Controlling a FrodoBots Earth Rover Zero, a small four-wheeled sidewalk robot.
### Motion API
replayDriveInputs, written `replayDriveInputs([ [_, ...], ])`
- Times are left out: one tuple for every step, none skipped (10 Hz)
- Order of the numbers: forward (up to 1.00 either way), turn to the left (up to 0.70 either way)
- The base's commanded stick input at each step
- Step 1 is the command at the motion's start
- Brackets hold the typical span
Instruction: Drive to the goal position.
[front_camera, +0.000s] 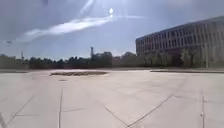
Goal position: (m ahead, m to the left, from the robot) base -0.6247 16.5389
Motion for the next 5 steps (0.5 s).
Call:
replayDriveInputs([
  [0.7, -0.01],
  [0.7, -0.01],
  [0.7, -0.01],
  [0.7, -0.01],
  [0.7, 0.0],
])
